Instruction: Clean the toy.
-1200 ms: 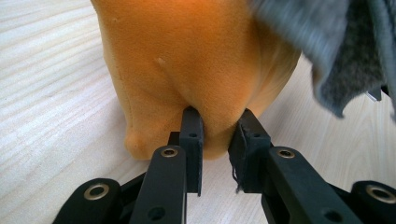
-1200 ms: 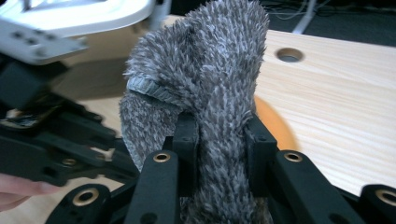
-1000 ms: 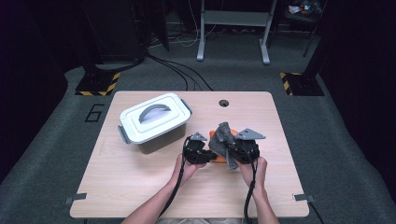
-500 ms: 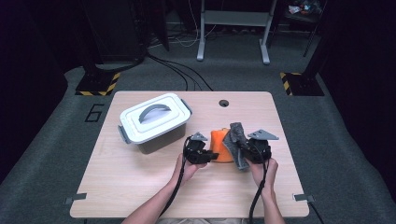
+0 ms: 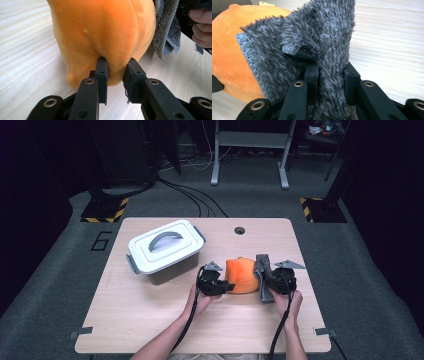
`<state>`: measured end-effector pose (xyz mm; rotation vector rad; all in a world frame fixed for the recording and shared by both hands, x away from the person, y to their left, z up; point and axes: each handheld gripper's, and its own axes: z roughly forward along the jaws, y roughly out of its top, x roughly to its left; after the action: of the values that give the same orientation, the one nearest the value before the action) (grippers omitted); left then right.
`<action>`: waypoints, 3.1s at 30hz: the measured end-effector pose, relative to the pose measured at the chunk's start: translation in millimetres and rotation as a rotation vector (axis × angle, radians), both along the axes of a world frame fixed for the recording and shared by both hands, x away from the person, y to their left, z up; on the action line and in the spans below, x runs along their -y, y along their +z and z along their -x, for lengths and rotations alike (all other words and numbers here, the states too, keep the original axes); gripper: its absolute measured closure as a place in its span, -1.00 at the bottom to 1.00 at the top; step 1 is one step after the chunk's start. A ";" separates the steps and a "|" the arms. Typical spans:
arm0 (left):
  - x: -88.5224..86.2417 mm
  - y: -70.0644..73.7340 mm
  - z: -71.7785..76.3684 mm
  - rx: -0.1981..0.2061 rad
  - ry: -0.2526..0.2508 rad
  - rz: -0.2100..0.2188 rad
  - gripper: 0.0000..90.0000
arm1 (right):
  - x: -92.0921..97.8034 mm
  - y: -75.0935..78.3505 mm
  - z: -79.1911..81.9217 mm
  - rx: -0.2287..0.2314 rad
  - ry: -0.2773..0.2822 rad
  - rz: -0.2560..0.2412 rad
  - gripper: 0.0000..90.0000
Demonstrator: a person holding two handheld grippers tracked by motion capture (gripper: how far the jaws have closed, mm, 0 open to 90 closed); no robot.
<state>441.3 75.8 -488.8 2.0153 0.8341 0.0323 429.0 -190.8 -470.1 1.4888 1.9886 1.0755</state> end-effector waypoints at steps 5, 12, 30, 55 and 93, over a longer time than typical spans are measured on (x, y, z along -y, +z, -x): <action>0.4 1.0 7.0 0.090 -0.008 -0.067 0.18 | 0.2 0.2 0.0 0.003 -0.002 0.006 0.57; 9.3 -3.7 8.9 0.165 0.017 -0.171 -0.09 | -1.2 0.7 -0.8 0.009 -0.003 0.011 0.57; 6.3 2.5 6.4 0.036 0.014 -0.059 0.77 | -15.4 32.4 24.1 0.118 0.072 -0.017 0.58; 3.2 -1.4 2.1 -0.015 0.011 -0.026 0.76 | -50.4 30.6 17.2 0.109 0.126 0.095 0.58; 1.1 -2.8 0.6 0.017 -0.019 -0.050 0.76 | -67.5 41.7 28.5 0.132 0.214 0.083 0.57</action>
<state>440.8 74.7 -491.7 2.0674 0.8105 0.0594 400.5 -123.2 -428.4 1.1520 2.1063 1.1303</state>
